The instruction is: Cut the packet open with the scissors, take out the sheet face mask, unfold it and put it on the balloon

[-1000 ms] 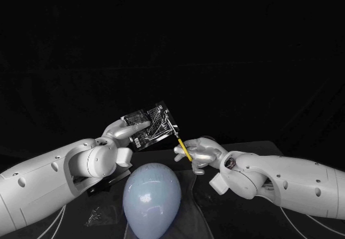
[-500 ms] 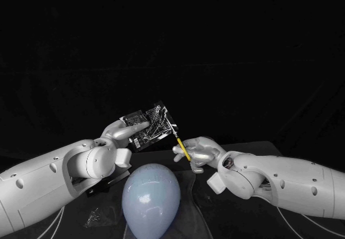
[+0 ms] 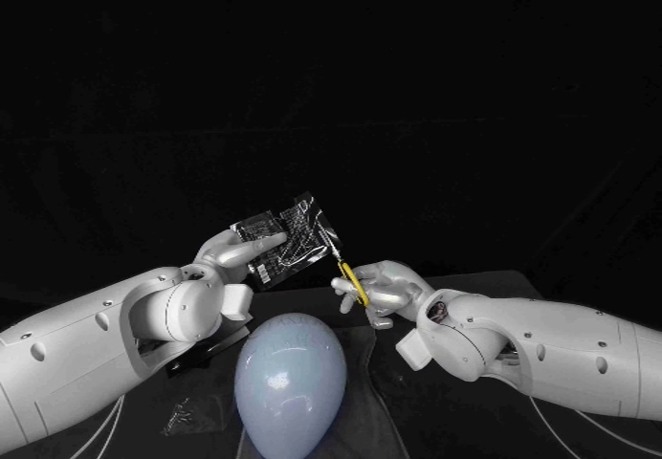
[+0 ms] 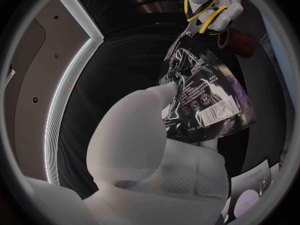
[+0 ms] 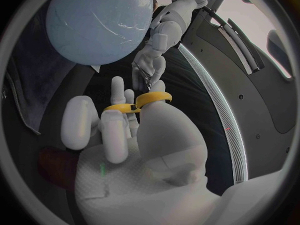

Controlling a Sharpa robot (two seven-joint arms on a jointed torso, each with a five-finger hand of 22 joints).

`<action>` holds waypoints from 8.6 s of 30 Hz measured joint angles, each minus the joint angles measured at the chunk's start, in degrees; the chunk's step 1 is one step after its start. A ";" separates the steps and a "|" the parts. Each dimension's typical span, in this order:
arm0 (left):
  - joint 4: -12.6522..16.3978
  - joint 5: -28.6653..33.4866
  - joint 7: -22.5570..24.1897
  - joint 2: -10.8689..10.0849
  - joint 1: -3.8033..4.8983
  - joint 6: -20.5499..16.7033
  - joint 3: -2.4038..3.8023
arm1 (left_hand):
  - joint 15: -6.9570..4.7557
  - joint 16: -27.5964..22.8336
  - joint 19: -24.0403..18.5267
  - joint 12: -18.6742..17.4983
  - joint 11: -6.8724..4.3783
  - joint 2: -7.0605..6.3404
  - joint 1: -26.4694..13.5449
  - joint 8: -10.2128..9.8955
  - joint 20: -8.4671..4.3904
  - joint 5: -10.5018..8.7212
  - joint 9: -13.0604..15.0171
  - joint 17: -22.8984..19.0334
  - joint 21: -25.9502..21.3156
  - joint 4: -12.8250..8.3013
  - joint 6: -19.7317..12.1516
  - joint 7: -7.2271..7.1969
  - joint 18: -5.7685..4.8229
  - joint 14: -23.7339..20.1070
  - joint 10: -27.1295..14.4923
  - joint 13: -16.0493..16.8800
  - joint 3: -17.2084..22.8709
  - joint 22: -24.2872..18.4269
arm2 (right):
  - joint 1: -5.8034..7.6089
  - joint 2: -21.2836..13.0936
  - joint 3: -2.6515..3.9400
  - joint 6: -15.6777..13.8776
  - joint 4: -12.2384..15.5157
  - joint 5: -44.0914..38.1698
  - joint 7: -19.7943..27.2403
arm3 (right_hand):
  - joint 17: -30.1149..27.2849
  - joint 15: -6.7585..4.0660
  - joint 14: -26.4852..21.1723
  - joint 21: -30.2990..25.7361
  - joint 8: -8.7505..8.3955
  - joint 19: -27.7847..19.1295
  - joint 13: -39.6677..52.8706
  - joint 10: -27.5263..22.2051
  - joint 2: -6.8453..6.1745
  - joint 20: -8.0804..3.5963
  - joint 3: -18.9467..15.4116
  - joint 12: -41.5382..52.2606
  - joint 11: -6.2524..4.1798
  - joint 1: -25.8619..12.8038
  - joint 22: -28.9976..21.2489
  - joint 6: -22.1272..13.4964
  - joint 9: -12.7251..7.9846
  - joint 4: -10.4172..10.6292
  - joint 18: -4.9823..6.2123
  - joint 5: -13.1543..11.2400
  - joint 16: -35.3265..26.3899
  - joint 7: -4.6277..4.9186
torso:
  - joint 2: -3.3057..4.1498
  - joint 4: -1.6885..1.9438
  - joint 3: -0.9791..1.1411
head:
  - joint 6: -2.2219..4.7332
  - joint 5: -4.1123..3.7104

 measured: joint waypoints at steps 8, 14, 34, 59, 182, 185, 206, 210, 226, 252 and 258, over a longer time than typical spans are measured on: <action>0.08 0.00 0.03 -0.04 0.00 0.03 0.00 | 0.00 0.00 0.00 0.00 0.00 -0.01 -0.01 -0.01 0.00 -0.14 0.00 -0.01 0.00 0.00 -0.01 -0.01 -0.01 0.00 0.00 0.01 0.00 0.00 | -0.01 0.06 0.00 -0.36 -0.10 0.12 0.07 | 0.17 -1.02 0.00 1.29 2.15 0.76 5.53 0.62 1.16 -0.96 0.09 4.33 -0.49 -0.26 -0.03 1.73 2.15 -0.47 -0.01 0.00 0.25 -1.32 | 0.00 -0.01 0.03 | -0.06 -0.04; 0.08 0.00 0.06 -0.04 -0.01 0.08 -0.02 | 0.00 0.00 0.00 0.00 0.00 -0.14 -0.14 -0.02 0.00 0.09 0.00 -0.02 0.00 0.00 -0.02 -0.02 -0.02 0.00 0.00 0.01 0.00 0.00 | -0.01 0.07 0.02 -0.36 -0.21 0.13 0.07 | 0.17 -1.10 -0.08 0.88 2.27 0.66 7.85 -0.21 1.27 -1.47 0.06 5.20 -1.32 -0.40 -0.04 1.35 2.86 -0.75 -0.03 0.00 0.25 -1.19 | 0.00 -0.03 0.04 | -0.04 0.10; -0.25 -0.56 0.08 -0.28 -0.05 0.55 -0.08 | 0.00 0.00 0.00 0.00 0.00 -0.04 -0.04 0.01 0.00 0.09 0.00 0.08 0.00 -0.18 -0.12 -0.12 0.25 0.00 0.00 0.01 0.17 0.00 | 0.05 -2.06 0.07 0.72 0.60 0.11 0.00 | -3.30 4.68 -0.08 -6.23 -12.74 -4.13 -6.34 -10.66 -3.15 4.21 -0.02 -14.55 2.00 -4.31 0.00 -9.14 -2.22 -1.14 0.43 0.01 -0.91 4.61 | -0.03 -0.07 0.07 | -0.13 0.30; 0.53 -1.74 0.02 -0.34 -0.05 1.11 -0.08 | 0.00 0.00 0.00 0.00 0.00 0.17 -0.30 -0.15 0.00 -0.04 0.00 0.06 0.00 -0.17 -0.01 -0.01 0.16 0.00 0.00 0.00 0.17 0.00 | 0.03 0.63 0.07 0.46 -0.71 0.78 0.42 | -3.41 4.87 0.10 -6.90 -13.02 -4.36 -7.12 -11.03 -3.37 4.40 -0.02 -15.07 2.04 -4.54 -0.02 -9.25 -2.36 -1.14 0.54 0.00 -0.93 4.73 | 0.02 0.01 0.01 | 0.19 0.03; 0.40 -2.89 -0.47 -0.67 -0.27 2.84 -0.82 | 0.00 -0.23 0.00 0.00 0.00 0.24 -0.67 -0.08 0.00 0.09 0.34 0.19 0.00 -0.63 -0.09 -0.09 0.12 0.00 0.00 0.00 0.33 0.00 | -0.50 4.89 1.70 -4.73 -3.90 5.42 5.74 | 0.15 1.67 0.04 -0.25 -16.08 -0.91 -8.39 0.84 3.99 0.71 0.28 -15.04 -1.95 0.85 0.00 3.09 0.41 -5.38 -0.89 0.00 1.36 2.63 | -0.02 -0.03 0.05 | 2.38 -0.96; 0.40 -2.89 -0.54 -0.74 -0.30 2.87 -0.88 | 0.00 -0.23 0.00 0.00 0.00 0.24 -0.67 -0.15 0.00 0.09 0.34 0.19 0.00 -0.63 -0.08 -0.08 0.11 0.00 0.00 0.00 0.33 0.00 | -0.47 4.62 1.76 -4.76 -3.89 5.47 5.98 | 0.13 3.15 0.00 -2.48 -18.53 -2.28 -10.03 -2.62 2.92 2.09 -0.04 -17.73 -0.34 0.39 0.00 0.68 -0.26 -5.70 -0.80 0.00 0.73 4.32 | -0.02 -0.03 0.05 | 2.43 -0.90; 0.43 -2.94 -1.15 -0.97 -0.39 3.49 -0.99 | 0.00 -0.23 0.00 0.00 0.00 0.22 -0.68 0.01 0.00 0.08 0.34 0.25 0.00 -0.87 -0.02 -0.02 0.04 0.00 0.00 0.01 0.57 0.00 | -0.23 1.82 1.80 -1.91 -3.25 3.62 5.90 | -3.51 5.38 0.00 -8.89 -23.32 -6.42 -14.19 -8.62 -0.34 5.00 -0.02 -20.76 2.42 -2.87 -0.51 -3.80 -1.79 -6.04 1.40 0.01 -0.70 5.41 | -0.02 -0.03 0.09 | 2.55 -0.82; 0.43 -2.96 -1.22 -0.98 -0.40 3.59 -1.00 | 0.00 -0.23 0.00 0.00 0.00 0.20 -0.70 0.01 0.00 -0.03 0.35 0.25 0.00 -0.87 -0.02 -0.02 0.03 0.00 0.00 0.01 0.57 0.00 | -0.21 1.93 1.81 -1.61 -3.34 3.55 5.85 | -3.47 5.38 0.00 -8.68 -23.32 -6.42 -14.39 -8.62 -0.34 5.00 -0.02 -20.76 2.42 -2.87 -0.49 -3.80 -1.81 -6.04 1.40 0.01 -0.70 5.41 | -0.01 -0.03 0.08 | 2.65 -0.83; 0.46 -3.17 -1.34 -1.06 -0.35 3.96 -1.03 | 0.00 -0.23 0.00 0.00 0.00 0.07 -0.83 -0.03 0.00 0.05 0.35 0.23 0.00 -0.87 -0.10 -0.10 0.00 0.00 0.00 0.00 0.57 0.00 | 0.32 4.10 2.22 -1.59 -5.12 3.86 5.70 | -3.10 5.37 -0.01 -8.20 -23.32 -6.42 -14.78 -8.61 -0.64 5.00 -0.02 -20.76 2.42 -3.17 -0.40 -3.80 -1.80 -6.04 1.36 0.01 -0.84 5.42 | -0.02 0.01 -0.01 | 2.91 -0.94; 0.33 -3.66 -1.63 -1.41 -0.45 4.31 -1.21 | 0.01 -0.23 0.00 0.01 0.00 0.26 -0.83 0.01 0.00 0.09 0.34 0.38 0.00 -1.02 -0.18 -0.01 0.02 0.00 0.00 0.02 0.41 0.00 | 1.99 2.23 2.49 -1.23 -5.94 4.02 4.92 | -3.08 5.36 -0.02 -8.22 -23.44 -6.42 -15.26 -8.60 -0.39 5.00 -0.03 -20.76 2.41 -3.42 -0.34 -2.99 -1.79 -6.04 1.26 0.00 -0.92 5.45 | -0.03 -0.08 0.05 | 2.87 -0.77; 0.27 -3.76 -1.72 -1.40 -0.47 4.32 -1.23 | 0.01 -0.23 0.00 0.05 0.00 0.40 -0.97 -0.01 0.00 0.09 0.34 0.38 0.00 -1.02 -0.15 0.02 0.24 0.00 0.00 0.03 0.41 0.00 | 1.73 1.55 2.40 -1.02 -5.50 3.99 4.67 | -3.29 5.36 -0.02 -8.22 -23.44 -6.42 -15.30 -8.46 -0.63 5.00 -0.03 -20.53 2.27 -3.66 -0.42 -2.76 -1.81 -6.04 0.93 0.00 -0.92 5.63 | -0.03 -0.08 0.04 | 2.91 -0.78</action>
